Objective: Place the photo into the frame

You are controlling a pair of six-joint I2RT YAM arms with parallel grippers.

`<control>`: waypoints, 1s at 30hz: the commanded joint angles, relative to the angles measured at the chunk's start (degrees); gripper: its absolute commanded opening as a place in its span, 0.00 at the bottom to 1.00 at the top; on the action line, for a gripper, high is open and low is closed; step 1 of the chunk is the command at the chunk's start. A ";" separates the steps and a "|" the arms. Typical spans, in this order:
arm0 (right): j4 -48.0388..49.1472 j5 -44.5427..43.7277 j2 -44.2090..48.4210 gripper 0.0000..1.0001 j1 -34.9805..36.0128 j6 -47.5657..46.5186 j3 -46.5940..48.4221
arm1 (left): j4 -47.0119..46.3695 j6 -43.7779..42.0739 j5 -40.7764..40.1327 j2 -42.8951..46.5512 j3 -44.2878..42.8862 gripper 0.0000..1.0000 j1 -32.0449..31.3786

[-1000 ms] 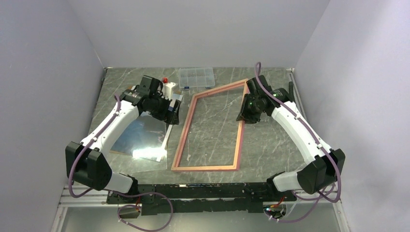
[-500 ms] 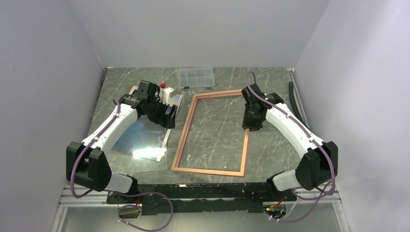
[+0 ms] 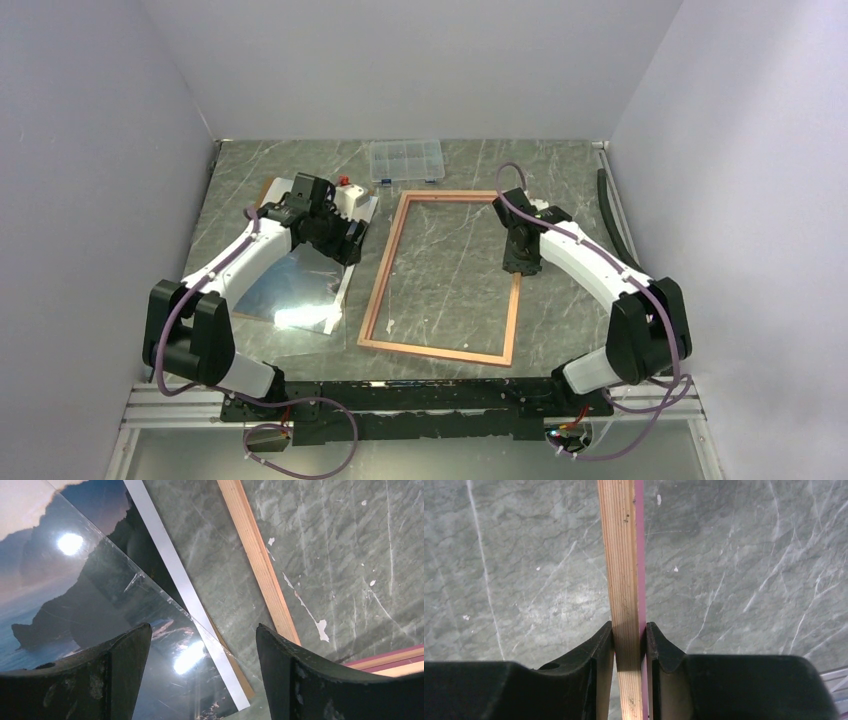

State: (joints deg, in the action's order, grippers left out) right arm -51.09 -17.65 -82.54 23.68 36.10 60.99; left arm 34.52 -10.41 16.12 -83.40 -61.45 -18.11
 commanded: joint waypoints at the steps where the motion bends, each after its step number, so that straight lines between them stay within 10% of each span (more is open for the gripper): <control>1: 5.49 -4.74 -2.23 0.03 0.02 -1.24 -0.59 | -3.51 -2.19 -0.06 -0.72 -0.70 0.81 0.09; 15: 12.85 -4.74 -10.66 0.09 0.32 -1.61 -5.01 | -11.88 -5.99 -0.45 -6.78 3.13 0.77 0.07; 21: 14.82 -4.24 -12.59 0.51 0.24 -2.12 -6.15 | -16.41 -8.78 -1.70 -7.48 6.24 0.76 -0.06; 30: 16.88 -0.91 -13.30 0.66 -2.67 -3.44 -5.30 | -18.83 -11.37 -5.40 -9.24 8.18 0.77 -2.99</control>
State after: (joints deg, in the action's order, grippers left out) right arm -36.53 -19.84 -95.04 22.96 33.58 55.11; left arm 18.87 -19.09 12.53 -93.17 -55.09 -18.74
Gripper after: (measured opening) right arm 0.664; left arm 0.766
